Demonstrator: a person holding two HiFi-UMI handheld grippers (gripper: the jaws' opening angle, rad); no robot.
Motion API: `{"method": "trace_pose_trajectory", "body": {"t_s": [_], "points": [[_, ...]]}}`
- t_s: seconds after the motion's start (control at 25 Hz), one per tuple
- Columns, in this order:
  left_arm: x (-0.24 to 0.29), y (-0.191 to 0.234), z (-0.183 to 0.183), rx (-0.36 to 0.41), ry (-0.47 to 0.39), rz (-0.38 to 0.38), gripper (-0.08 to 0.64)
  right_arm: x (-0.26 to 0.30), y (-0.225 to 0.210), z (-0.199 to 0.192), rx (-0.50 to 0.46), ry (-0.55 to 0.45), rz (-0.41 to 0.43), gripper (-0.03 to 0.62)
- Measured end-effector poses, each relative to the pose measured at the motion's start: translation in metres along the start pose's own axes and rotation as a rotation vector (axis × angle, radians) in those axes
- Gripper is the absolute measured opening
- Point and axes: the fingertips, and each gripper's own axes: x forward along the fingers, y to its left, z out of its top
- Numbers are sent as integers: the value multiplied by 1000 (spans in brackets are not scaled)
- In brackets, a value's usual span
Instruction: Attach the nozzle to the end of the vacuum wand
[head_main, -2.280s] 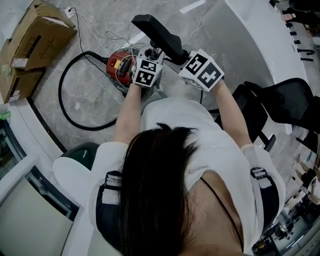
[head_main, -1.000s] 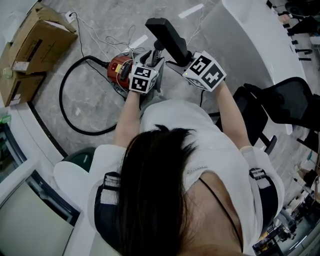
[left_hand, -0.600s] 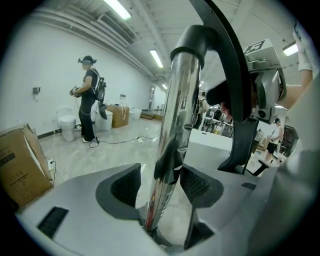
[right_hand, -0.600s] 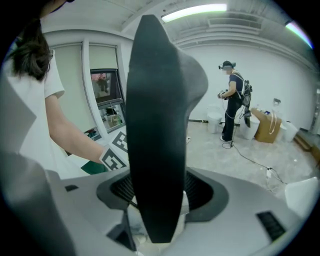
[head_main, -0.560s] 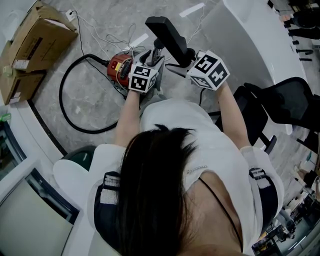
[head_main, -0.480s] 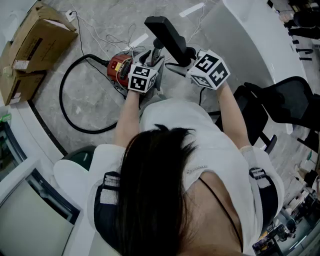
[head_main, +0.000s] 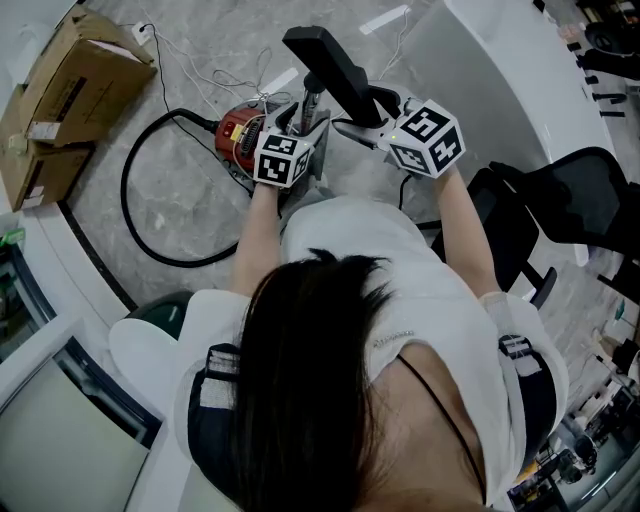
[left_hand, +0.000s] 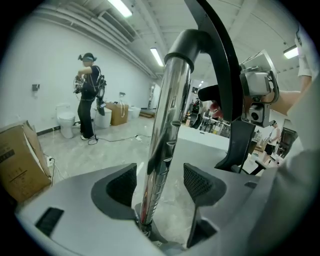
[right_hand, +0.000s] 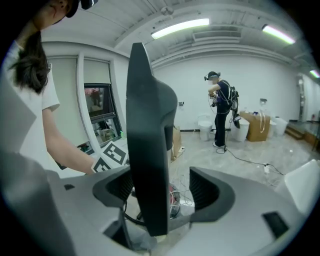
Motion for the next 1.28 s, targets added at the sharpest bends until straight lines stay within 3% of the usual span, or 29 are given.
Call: {"method": "trace_pose_trajectory", "body": {"t_s": [0.8, 1.12, 1.28], "points": [[-37, -21, -8, -43, -15, 44, 290, -44, 0, -16, 103, -145, -70, 348], [-58, -28, 8, -100, -110, 100, 290, -66, 0, -25, 116, -189, -152, 348], [-69, -35, 17, -85, -128, 140, 290, -71, 0, -25, 149, -233, -180, 347]]}}
